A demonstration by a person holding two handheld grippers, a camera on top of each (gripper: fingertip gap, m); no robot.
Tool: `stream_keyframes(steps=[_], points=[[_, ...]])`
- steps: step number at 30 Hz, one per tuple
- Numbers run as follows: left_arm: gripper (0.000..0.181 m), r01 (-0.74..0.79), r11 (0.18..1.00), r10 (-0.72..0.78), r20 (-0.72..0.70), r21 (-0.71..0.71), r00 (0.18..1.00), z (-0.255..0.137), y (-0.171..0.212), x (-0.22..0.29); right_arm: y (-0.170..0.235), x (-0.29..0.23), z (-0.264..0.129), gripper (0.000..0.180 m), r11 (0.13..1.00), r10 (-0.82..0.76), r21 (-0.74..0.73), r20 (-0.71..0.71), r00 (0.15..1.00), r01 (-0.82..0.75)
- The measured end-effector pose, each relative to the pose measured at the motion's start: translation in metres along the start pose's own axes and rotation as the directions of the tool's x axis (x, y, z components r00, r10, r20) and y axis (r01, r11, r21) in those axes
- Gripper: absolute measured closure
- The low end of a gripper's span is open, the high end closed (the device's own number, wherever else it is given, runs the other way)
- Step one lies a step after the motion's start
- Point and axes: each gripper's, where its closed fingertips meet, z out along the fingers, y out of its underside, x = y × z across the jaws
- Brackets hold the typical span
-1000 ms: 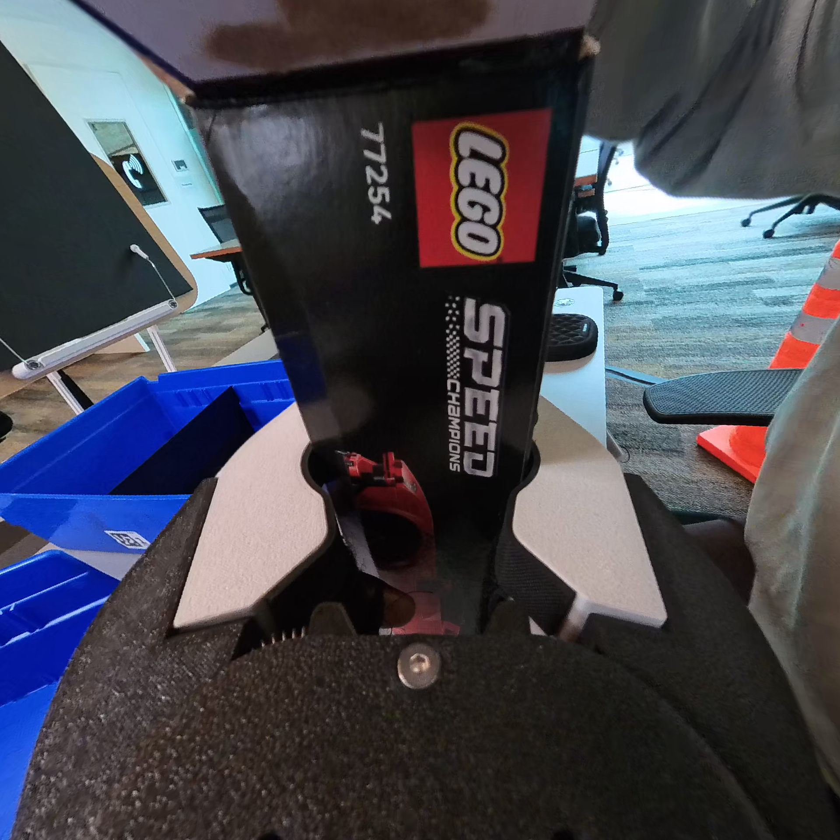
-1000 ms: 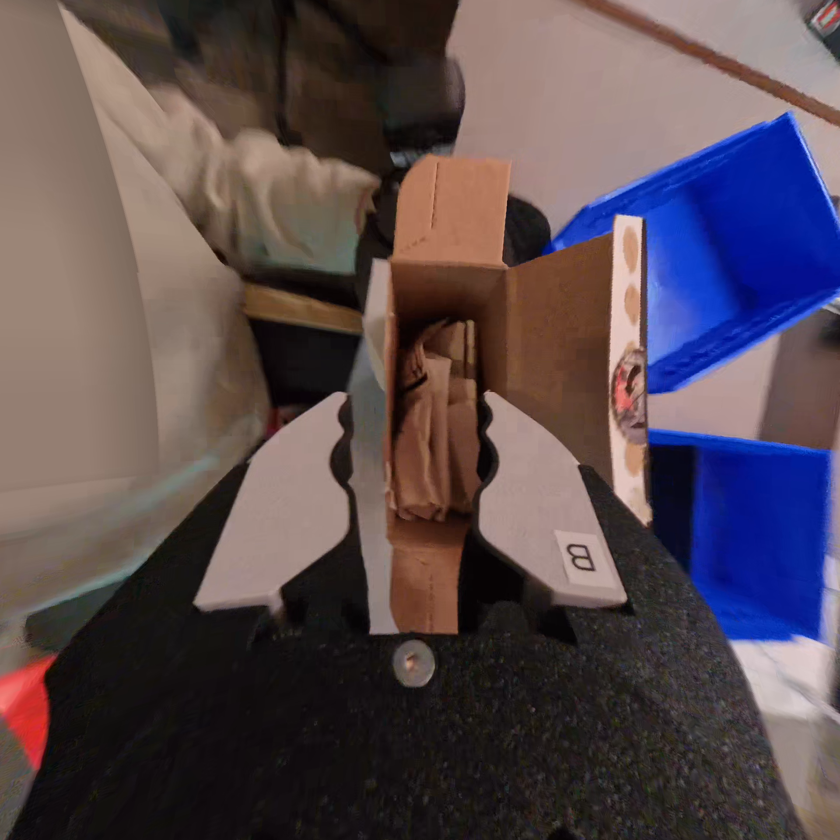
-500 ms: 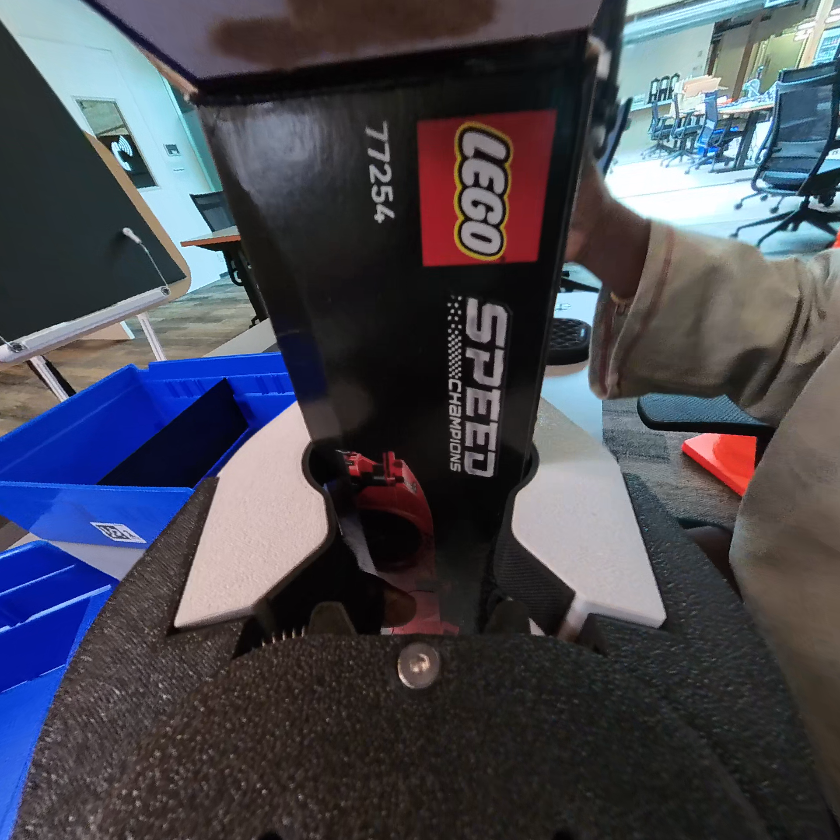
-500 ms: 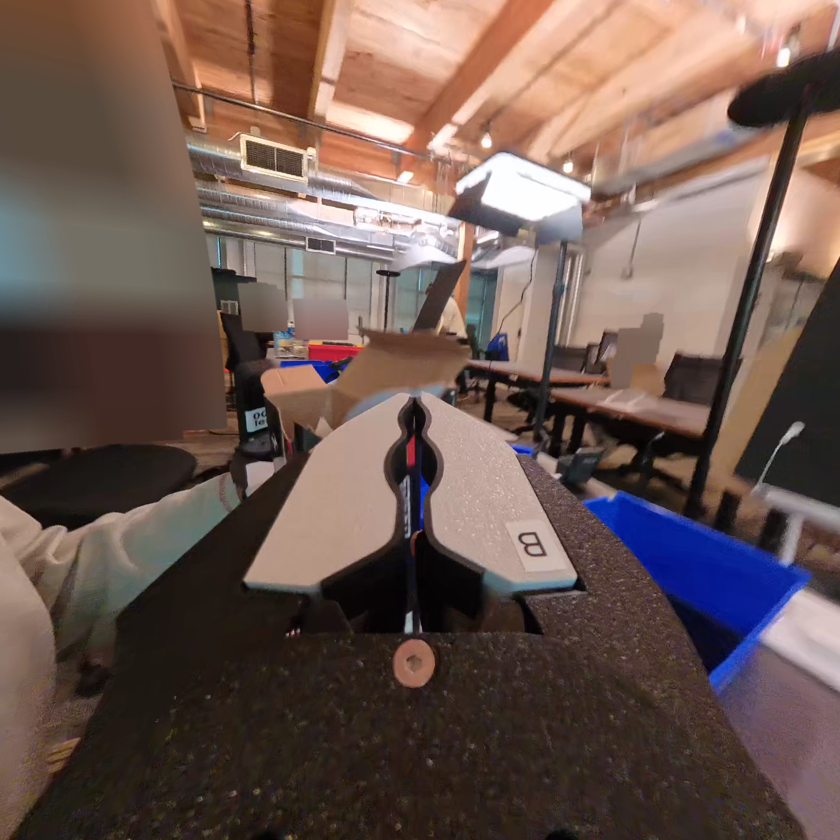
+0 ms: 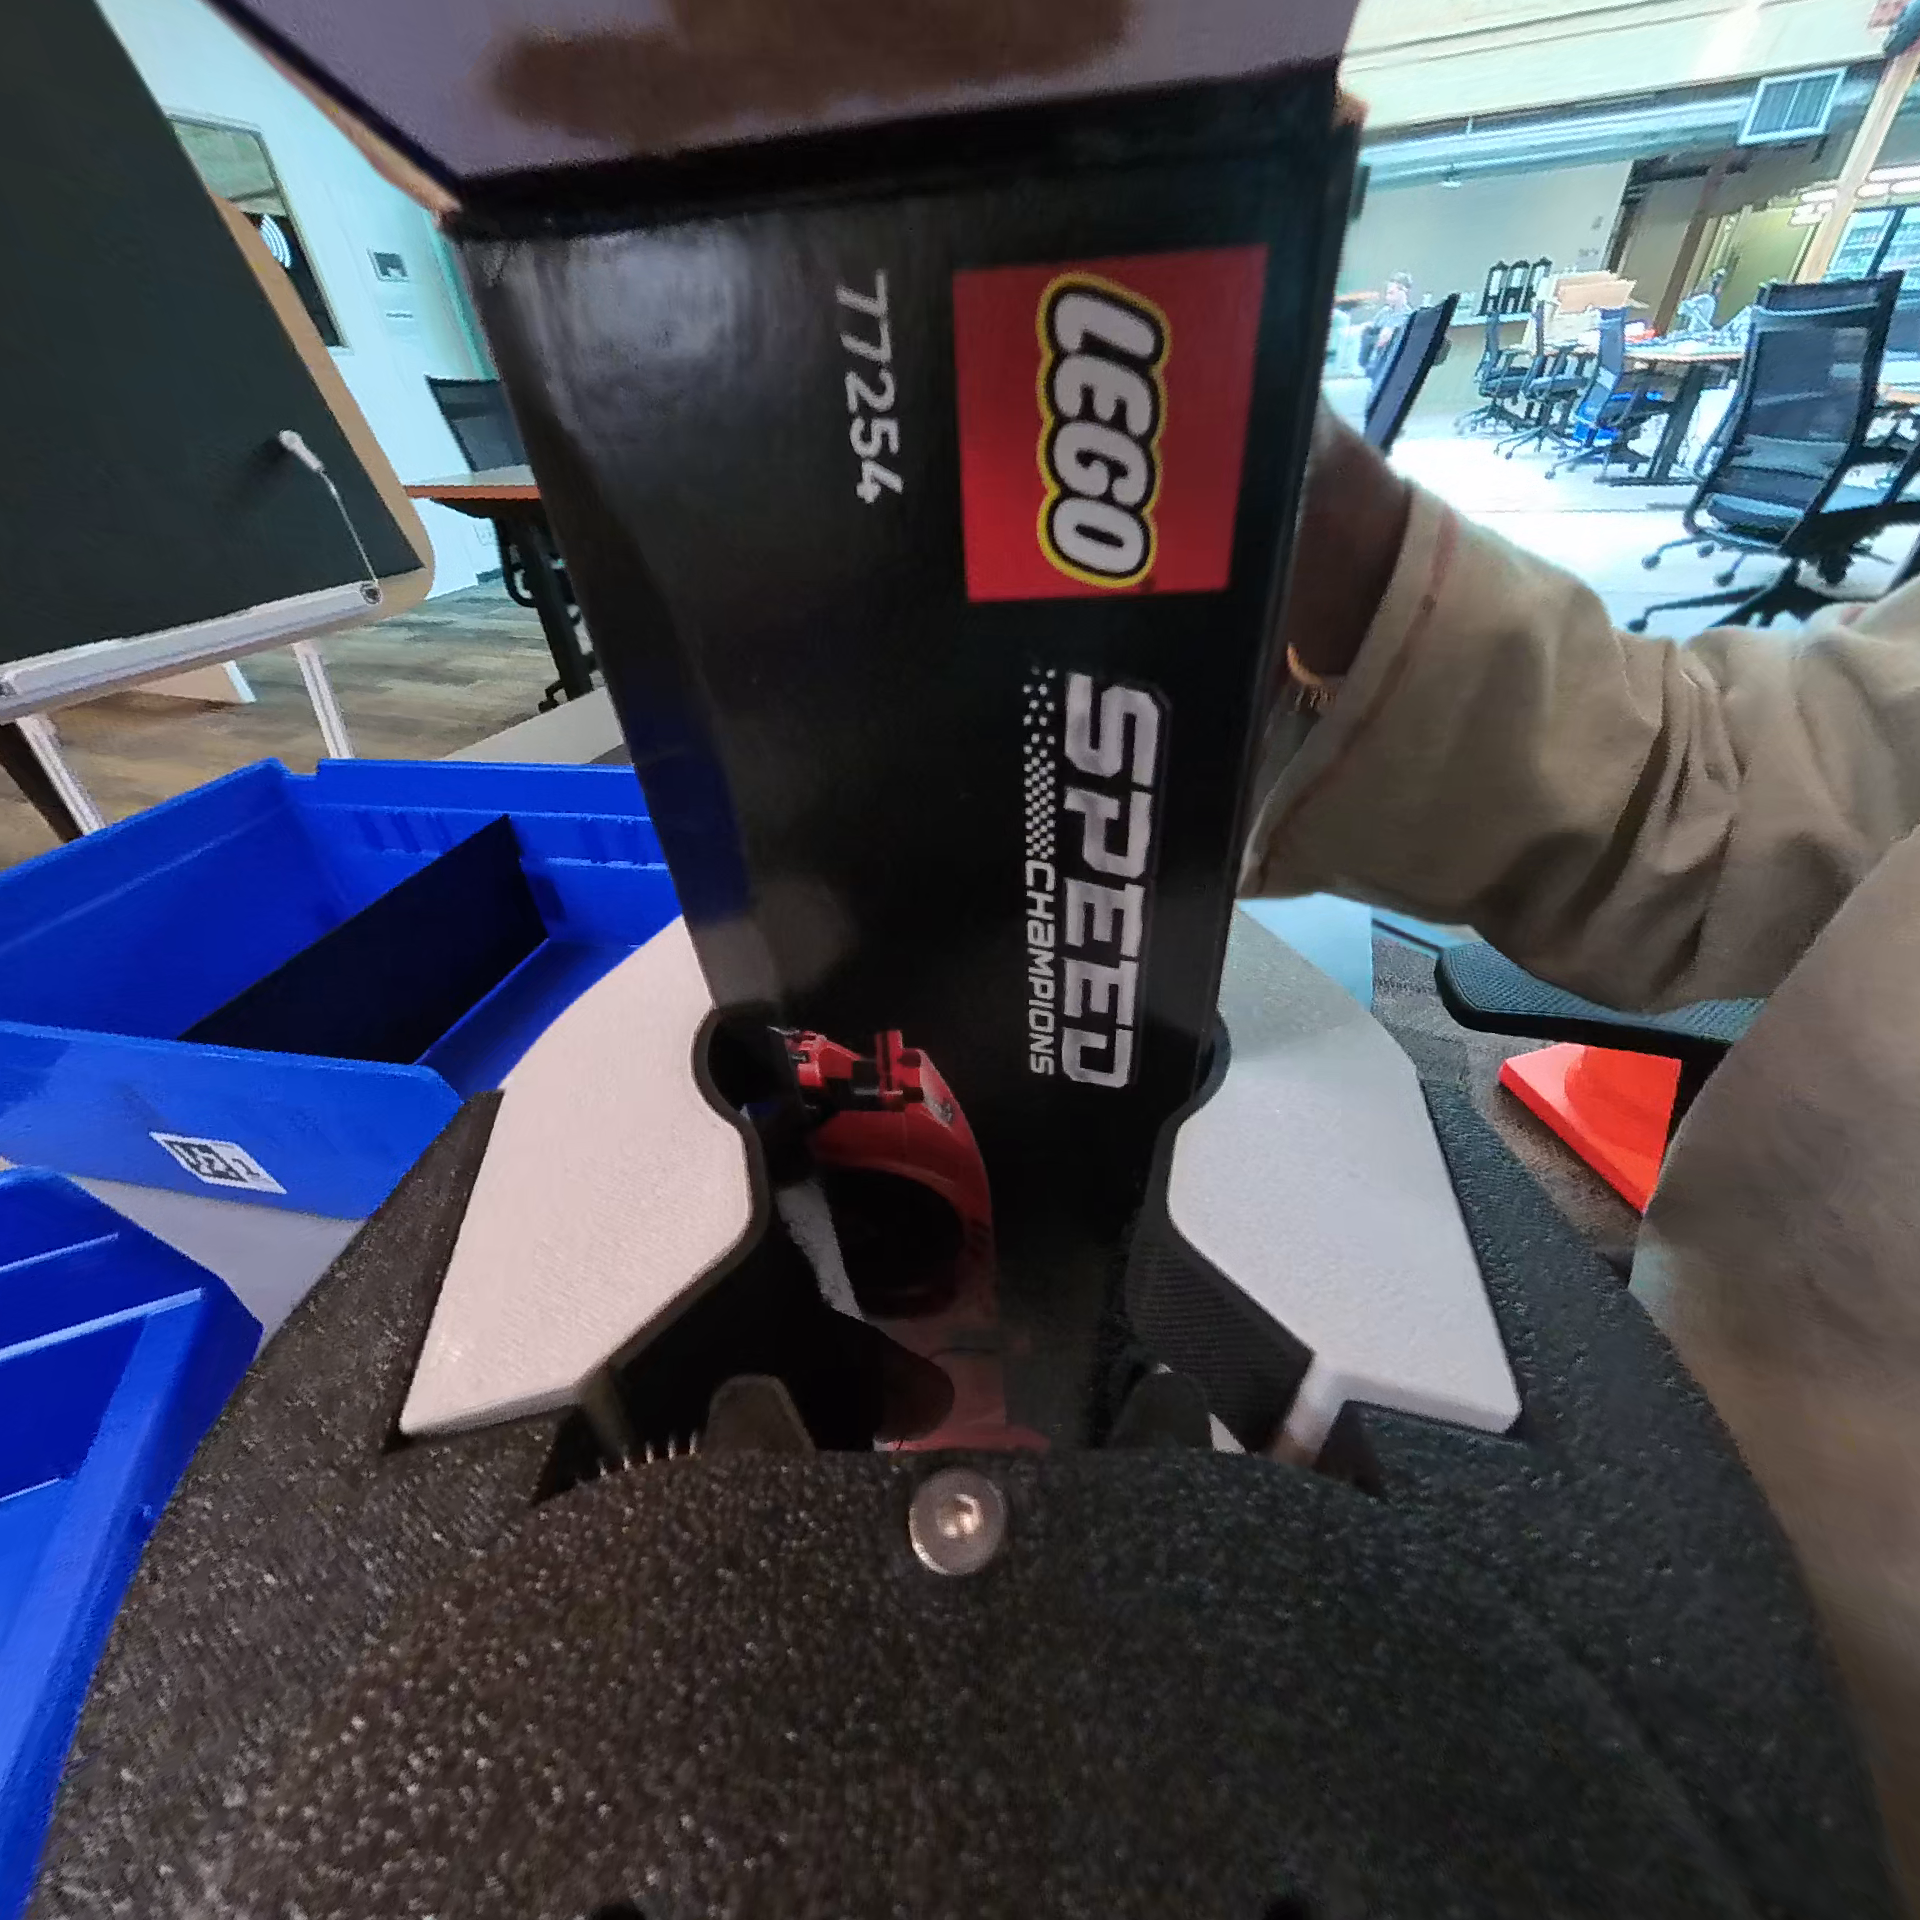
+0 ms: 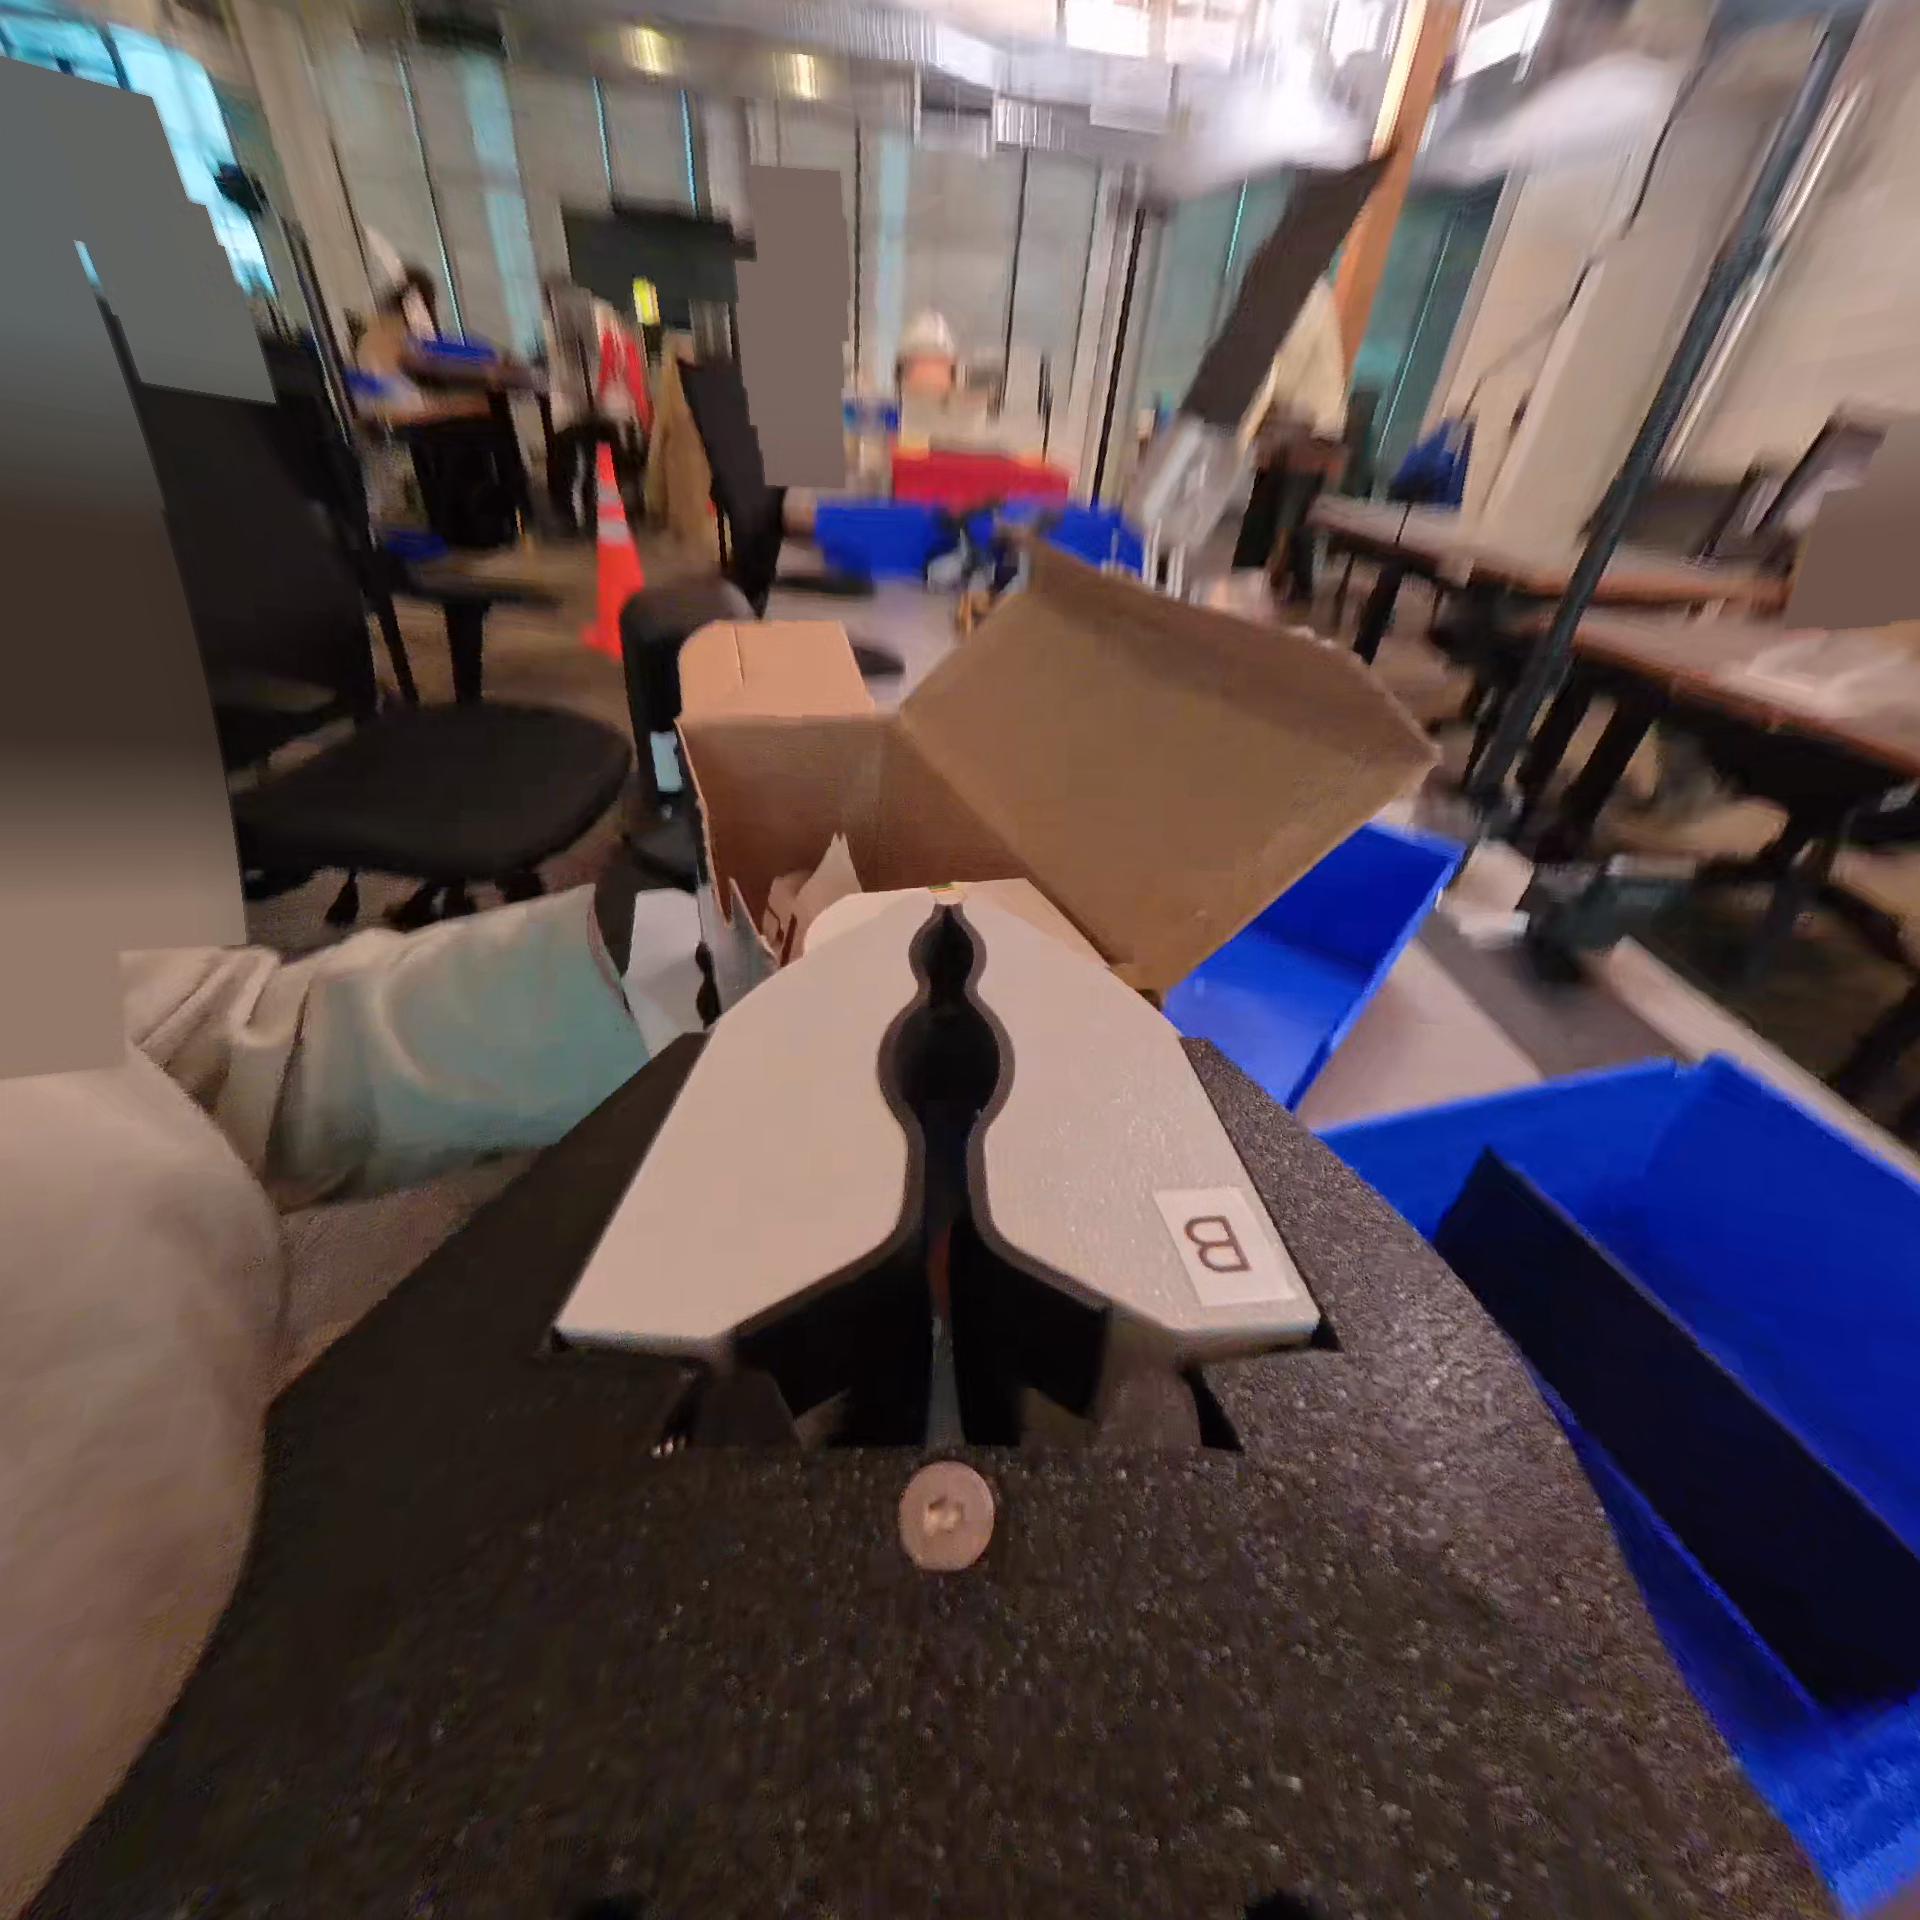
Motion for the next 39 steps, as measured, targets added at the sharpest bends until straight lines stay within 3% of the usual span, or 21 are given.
stream_keyframes(steps=[3, 7, 13, 16, 20, 22, 24, 27, 30, 34, 39], points=[[0.099, 0.007, 1.0, -0.007, 0.008, -0.007, 1.0, 0.001, 0.0, -0.001, 0.01, 0.003, 0.0, 0.179, 0.968, 0.022, -0.251, 0.027, 0.999, -0.014], [0.099, 0.011, 1.0, -0.011, 0.008, -0.006, 1.0, 0.001, 0.0, -0.002, 0.021, 0.005, -0.002, 0.18, 0.831, -0.045, -0.555, 0.015, 0.999, 0.045], [0.099, 0.012, 1.0, -0.012, 0.011, -0.011, 1.0, 0.002, 0.0, -0.002, 0.027, 0.006, -0.006, 0.18, 0.684, -0.096, -0.723, 0.039, 0.995, 0.094], [0.098, 0.007, 1.0, -0.007, 0.004, -0.002, 1.0, 0.0, 0.0, -0.001, 0.022, 0.003, -0.002, 0.18, 0.719, -0.159, -0.672, 0.086, 0.983, 0.175], [0.098, 0.007, 1.0, -0.007, -0.013, 0.009, 1.0, 0.0, -0.001, 0.0, -0.013, -0.008, -0.016, 0.177, 0.868, -0.372, -0.282, 0.177, 0.911, 0.409], [0.098, 0.008, 1.0, -0.008, -0.025, 0.001, 1.0, 0.0, -0.001, 0.0, -0.025, -0.011, -0.037, 0.155, 0.87, -0.455, -0.11, 0.2, 0.868, 0.481], [0.098, 0.007, 1.0, -0.008, -0.042, -0.006, 0.999, -0.001, 0.0, 0.0, -0.018, -0.009, -0.047, 0.132, 0.855, -0.473, -0.1, 0.257, 0.843, 0.51], [0.098, 0.009, 1.0, -0.01, -0.078, -0.011, 0.997, -0.002, 0.0, 0.002, 0.001, -0.005, -0.042, 0.123, 0.696, -0.631, -0.145, 0.343, 0.696, 0.703], [0.098, 0.01, 1.0, -0.012, -0.101, -0.019, 0.995, -0.002, 0.0, 0.002, 0.008, -0.011, -0.029, 0.126, 0.543, -0.691, -0.168, 0.468, 0.551, 0.823], [0.097, 0.012, 1.0, -0.014, -0.111, -0.021, 0.994, -0.003, 0.0, 0.003, 0.023, -0.009, -0.02, 0.151, 0.326, -0.657, -0.216, 0.648, 0.385, 0.92], [0.086, -0.06, 0.998, 0.061, -0.021, 0.027, 0.998, -0.018, -0.011, -0.003, 0.024, -0.009, -0.02, 0.159, 0.219, -0.604, -0.202, 0.74, 0.296, 0.954]])
